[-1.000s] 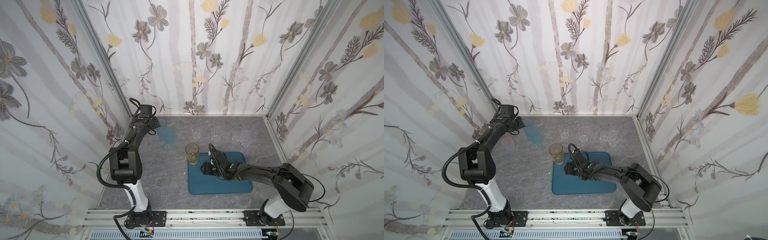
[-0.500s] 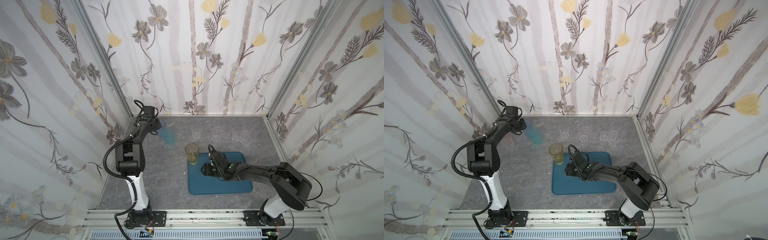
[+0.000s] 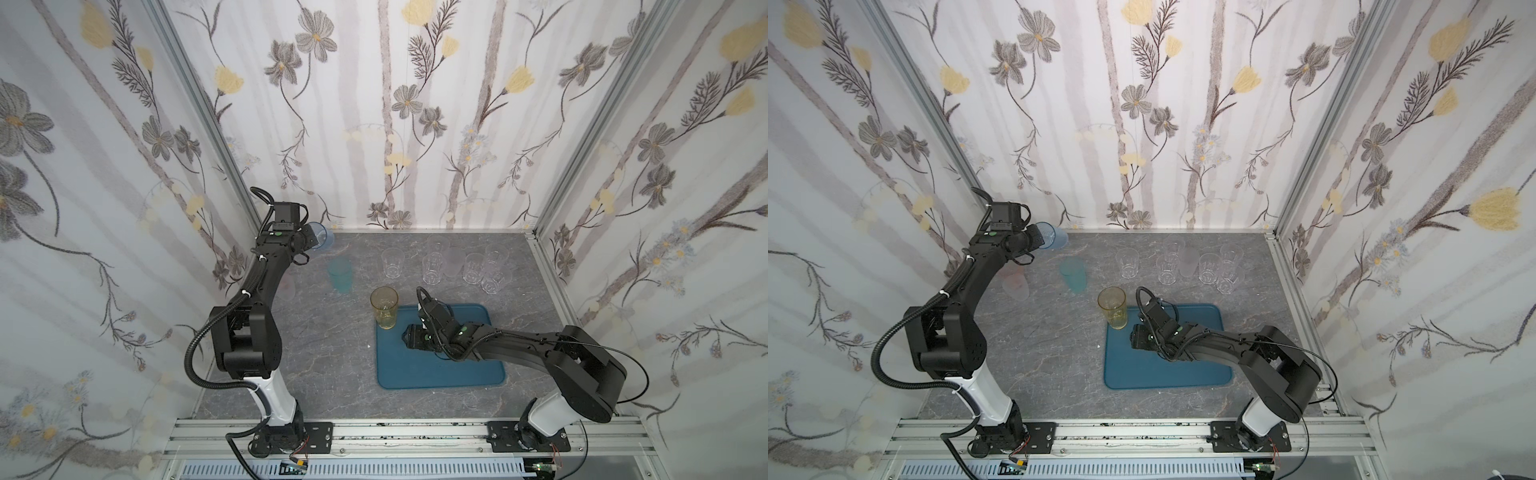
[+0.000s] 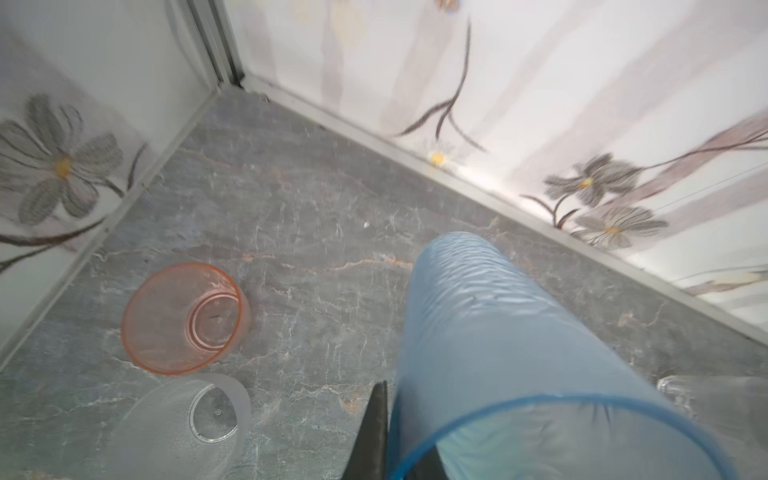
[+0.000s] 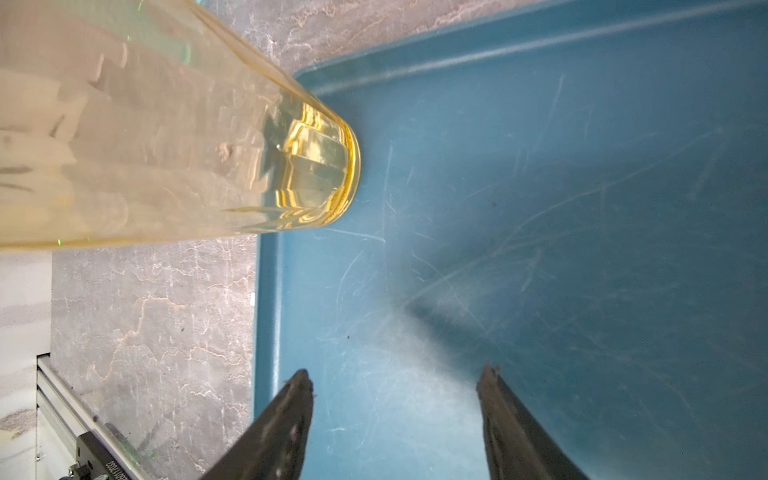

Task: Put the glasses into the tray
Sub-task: 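Move the left gripper back to the ribbed blue cup, then lift the blue cup with the left gripper while the right gripper reaches it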

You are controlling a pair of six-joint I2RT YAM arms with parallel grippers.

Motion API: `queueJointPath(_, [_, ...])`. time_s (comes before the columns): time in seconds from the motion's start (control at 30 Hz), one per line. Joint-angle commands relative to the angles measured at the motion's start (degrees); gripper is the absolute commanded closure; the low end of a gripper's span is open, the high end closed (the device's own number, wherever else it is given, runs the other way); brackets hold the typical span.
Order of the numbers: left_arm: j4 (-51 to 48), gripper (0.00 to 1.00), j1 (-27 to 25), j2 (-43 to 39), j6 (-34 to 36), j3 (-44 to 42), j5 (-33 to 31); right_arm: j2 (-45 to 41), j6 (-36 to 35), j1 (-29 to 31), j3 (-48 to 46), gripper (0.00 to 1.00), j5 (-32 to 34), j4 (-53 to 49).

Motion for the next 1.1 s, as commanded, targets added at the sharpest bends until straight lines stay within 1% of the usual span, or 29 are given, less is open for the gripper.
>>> queueJointPath(0.0, [1.3, 1.00, -4.5, -5.8, -2.1, 0.6, -5.6, -4.4, -1.7, -1.5, 1.6, 0.36, 4.7, -2.9])
queueJointPath(0.13, [1.2, 1.00, -16.3, -11.6, -3.8, 0.5, -14.5, -13.1, -5.0, -7.1, 4.6, 0.36, 7.9, -8.7])
queueJointPath(0.2, [1.2, 1.00, -21.6, -11.8, -5.1, 0.5, -15.1, -16.8, -6.8, -9.0, 6.7, 0.36, 9.2, -11.2])
queueJointPath(0.3, [1.2, 1.00, -29.2, -9.1, -6.8, 0.9, -14.6, -22.9, -9.7, -11.0, 11.2, 0.38, 12.3, -14.9])
queueJointPath(0.43, [1.3, 1.00, -36.5, -3.8, -8.0, 3.1, -12.9, -27.6, -12.9, -11.1, 16.1, 0.38, 15.5, -17.1])
queueJointPath(0.53, [1.3, 1.00, -40.2, -0.8, -8.7, 4.4, -11.7, -26.8, -15.1, -11.1, 20.9, 0.38, 17.0, -20.5])
queueJointPath(0.63, [1.2, 1.00, -42.9, 1.5, -8.7, 5.3, -11.5, -25.0, -16.1, -11.1, 23.3, 0.38, 17.2, -21.3])
queueJointPath(0.87, [1.3, 1.00, -45.2, 3.6, -10.2, 5.2, -9.5, -20.9, -16.7, -11.0, 24.8, 0.39, 15.7, -19.2])
queueJointPath(1.07, [1.3, 1.00, -46.2, 4.3, -11.3, 6.3, -8.0, -16.2, -18.9, -11.1, 26.1, 0.44, 21.7, -21.1])
